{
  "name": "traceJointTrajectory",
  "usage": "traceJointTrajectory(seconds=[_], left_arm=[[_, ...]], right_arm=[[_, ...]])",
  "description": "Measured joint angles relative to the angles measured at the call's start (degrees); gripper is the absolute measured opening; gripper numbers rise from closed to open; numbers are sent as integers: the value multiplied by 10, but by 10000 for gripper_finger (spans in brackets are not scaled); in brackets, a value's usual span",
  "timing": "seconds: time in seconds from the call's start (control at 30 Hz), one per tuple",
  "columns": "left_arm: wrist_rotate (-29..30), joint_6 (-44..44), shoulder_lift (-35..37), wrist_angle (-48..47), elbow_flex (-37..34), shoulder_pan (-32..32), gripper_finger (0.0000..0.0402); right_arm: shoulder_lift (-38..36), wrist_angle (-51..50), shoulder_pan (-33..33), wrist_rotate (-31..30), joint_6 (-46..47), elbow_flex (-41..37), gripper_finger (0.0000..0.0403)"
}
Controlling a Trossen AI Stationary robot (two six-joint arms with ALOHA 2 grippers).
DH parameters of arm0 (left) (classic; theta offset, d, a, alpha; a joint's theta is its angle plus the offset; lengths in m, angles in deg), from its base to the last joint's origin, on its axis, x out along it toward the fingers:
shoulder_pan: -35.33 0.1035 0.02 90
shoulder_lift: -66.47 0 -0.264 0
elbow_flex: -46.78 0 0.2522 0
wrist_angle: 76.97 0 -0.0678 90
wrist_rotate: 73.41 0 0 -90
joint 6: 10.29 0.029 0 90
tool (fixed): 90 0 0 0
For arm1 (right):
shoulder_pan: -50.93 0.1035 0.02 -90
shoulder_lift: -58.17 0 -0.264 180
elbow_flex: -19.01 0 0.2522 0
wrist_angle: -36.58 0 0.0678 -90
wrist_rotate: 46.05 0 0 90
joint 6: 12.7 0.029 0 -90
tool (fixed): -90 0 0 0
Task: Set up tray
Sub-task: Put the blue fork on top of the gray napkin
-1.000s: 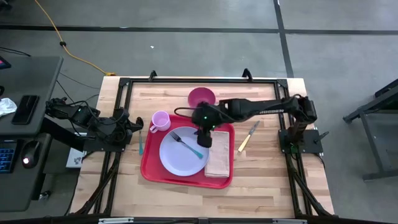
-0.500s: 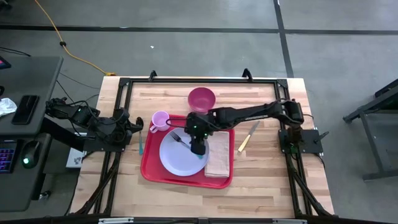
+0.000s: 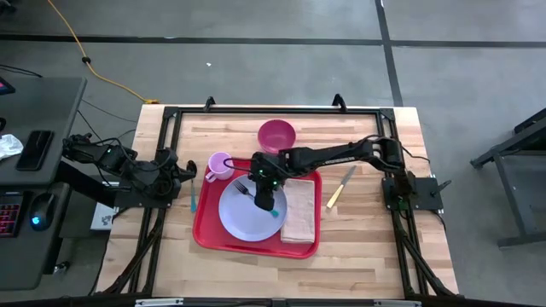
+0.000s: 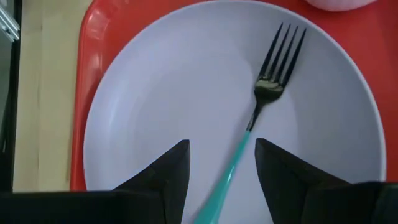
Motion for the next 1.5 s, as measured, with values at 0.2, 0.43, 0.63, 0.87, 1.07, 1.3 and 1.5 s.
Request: traceJointTrajectory(seconds=[0.2,0.43,0.63,0.87,1.07,1.3,1.5], left_arm=[[32,12,0,10,0,0,21],[34,61,0,83,0,0,21],[35,75,0,96,0,0,21],[31,77,0,97,0,0,21],[18,77,0,97,0,0,21],[13,77,0,88,0,0,21],[13,86,0,88,0,0,21]], right_arm=[[7,20,1,-2,3,14,160],[7,21,1,-32,-3,52,160],[18,13,7,-30,16,54,160],[80,-36,15,-12,33,79,159],[140,-121,12,-33,1,162,137],[186,-185,16,-37,-14,219,125],[187,-185,17,-77,-19,219,124]])
